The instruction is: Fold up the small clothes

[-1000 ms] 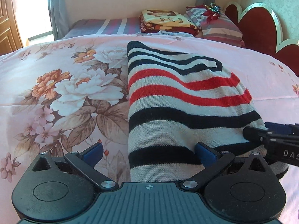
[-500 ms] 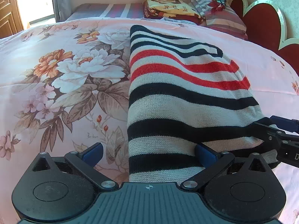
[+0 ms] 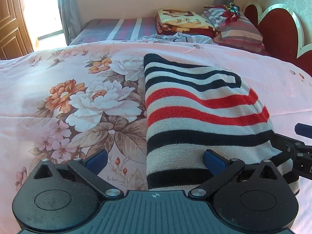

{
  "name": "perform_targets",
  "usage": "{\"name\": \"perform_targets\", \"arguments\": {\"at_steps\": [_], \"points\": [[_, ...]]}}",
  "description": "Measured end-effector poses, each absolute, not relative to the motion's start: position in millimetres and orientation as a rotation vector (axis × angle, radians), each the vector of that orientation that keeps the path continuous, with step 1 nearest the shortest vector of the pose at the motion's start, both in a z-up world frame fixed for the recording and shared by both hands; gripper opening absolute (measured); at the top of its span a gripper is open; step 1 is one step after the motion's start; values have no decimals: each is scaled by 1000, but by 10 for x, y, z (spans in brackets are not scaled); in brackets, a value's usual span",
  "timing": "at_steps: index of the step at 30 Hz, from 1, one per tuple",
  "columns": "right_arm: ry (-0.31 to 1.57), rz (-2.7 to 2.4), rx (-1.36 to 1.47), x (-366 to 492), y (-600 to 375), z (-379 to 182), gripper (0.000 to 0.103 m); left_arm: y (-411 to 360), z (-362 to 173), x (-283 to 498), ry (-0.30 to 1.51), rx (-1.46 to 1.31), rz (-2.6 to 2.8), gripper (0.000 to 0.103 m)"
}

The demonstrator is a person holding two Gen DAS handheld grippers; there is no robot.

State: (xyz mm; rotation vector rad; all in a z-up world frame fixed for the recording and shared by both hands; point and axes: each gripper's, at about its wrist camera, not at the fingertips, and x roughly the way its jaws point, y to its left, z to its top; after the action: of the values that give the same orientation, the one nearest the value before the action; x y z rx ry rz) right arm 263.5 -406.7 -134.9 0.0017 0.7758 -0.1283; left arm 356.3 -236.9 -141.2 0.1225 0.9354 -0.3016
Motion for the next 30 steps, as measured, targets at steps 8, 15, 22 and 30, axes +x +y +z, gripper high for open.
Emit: {"name": "perform_targets", "arguments": {"at_steps": [8,15,22,30], "points": [[784,-134,-6,2763,-4060,-1416,76,-2401,-1532,3620,923,88,-359,103],[821,-100,42,2831,-4137,-1545,76,-2350,-1508,3787,966,25,-400,103],[821,-38,200,3018,-4347,-1457,81,-2273,-1590,4028,995,-55,-441,103],[894,6,283,3210,-4421,-1724,81,-2344,-1800,4122,1041,-116,-480,103]]}}
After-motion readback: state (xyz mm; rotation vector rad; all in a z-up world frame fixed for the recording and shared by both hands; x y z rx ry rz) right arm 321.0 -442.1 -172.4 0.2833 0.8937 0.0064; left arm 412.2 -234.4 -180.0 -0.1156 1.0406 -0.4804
